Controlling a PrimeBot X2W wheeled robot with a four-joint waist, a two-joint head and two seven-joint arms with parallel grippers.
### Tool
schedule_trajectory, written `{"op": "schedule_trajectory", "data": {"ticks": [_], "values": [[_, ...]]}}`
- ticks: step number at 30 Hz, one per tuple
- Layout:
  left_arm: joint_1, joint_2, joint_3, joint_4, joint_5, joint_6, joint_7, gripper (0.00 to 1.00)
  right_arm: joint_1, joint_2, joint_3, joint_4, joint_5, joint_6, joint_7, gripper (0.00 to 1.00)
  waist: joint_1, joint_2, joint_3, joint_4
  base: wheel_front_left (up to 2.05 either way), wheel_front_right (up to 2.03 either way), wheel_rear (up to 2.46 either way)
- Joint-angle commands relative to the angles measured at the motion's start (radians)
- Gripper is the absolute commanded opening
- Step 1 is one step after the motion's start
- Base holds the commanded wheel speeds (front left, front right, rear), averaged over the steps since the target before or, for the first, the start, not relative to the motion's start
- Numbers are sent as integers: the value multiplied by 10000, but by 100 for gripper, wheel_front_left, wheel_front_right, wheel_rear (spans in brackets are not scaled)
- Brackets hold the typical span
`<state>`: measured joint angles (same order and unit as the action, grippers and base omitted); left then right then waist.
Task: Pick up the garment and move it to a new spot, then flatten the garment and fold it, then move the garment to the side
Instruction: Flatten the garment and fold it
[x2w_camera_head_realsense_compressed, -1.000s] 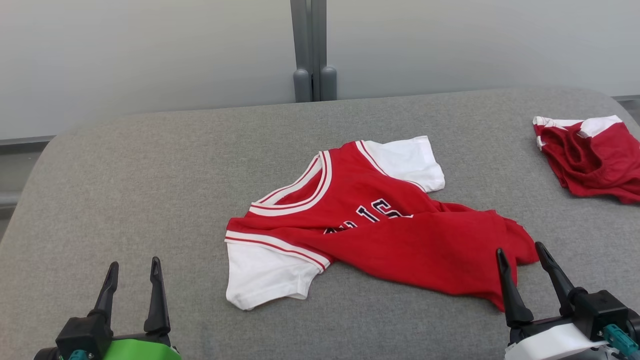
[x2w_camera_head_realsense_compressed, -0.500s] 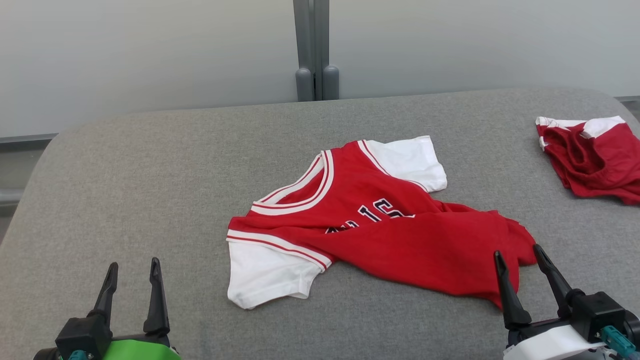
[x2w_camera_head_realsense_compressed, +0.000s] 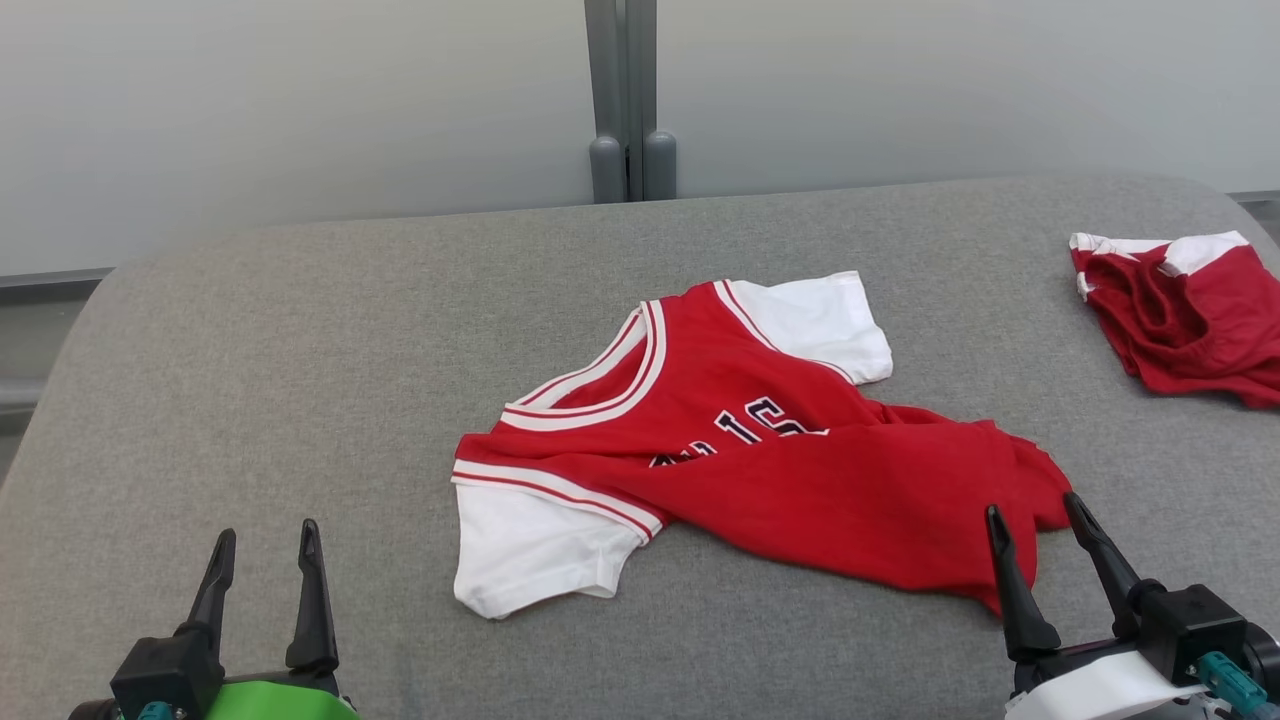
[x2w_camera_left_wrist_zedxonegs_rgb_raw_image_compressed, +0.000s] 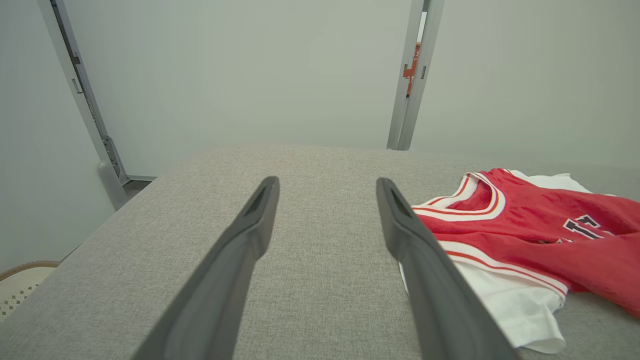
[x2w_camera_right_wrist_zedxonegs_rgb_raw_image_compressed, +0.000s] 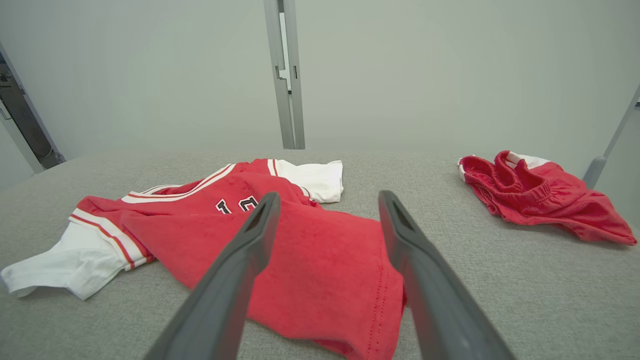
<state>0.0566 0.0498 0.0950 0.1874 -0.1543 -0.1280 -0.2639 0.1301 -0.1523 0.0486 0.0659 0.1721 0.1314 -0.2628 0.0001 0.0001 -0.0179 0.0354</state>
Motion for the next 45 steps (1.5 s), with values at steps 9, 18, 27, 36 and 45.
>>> {"op": "schedule_trajectory", "data": {"ticks": [9, 18, 27, 36, 45], "values": [[29, 18, 28, 22, 130, -27, 0, 100, -101, 44, 49, 74, -33, -13, -25, 100, -1, -1, -24, -9, 0, 0, 0], [-15, 62, -215, 276, 108, -32, 0, 100, -158, 9, 26, 322, 51, -13, -26, 100, -1, -1, 75, -73, 0, 0, 0], [-686, 241, -1730, 1616, -98, -32, 0, 100, -627, -326, 207, 1646, 182, -14, -25, 100, -1, -1, 655, -307, 0, 0, 0], [-1543, 230, -2582, 3209, -321, -31, 0, 100, -1351, -567, 758, 3124, 462, -14, -26, 100, -1, -1, 1389, -495, 0, 0, 0], [-2062, 159, -3071, 4165, -691, -32, 0, 100, -1577, -571, 892, 3664, 680, -13, -26, 100, -1, -1, 1756, -521, 0, 0, 0]]}}
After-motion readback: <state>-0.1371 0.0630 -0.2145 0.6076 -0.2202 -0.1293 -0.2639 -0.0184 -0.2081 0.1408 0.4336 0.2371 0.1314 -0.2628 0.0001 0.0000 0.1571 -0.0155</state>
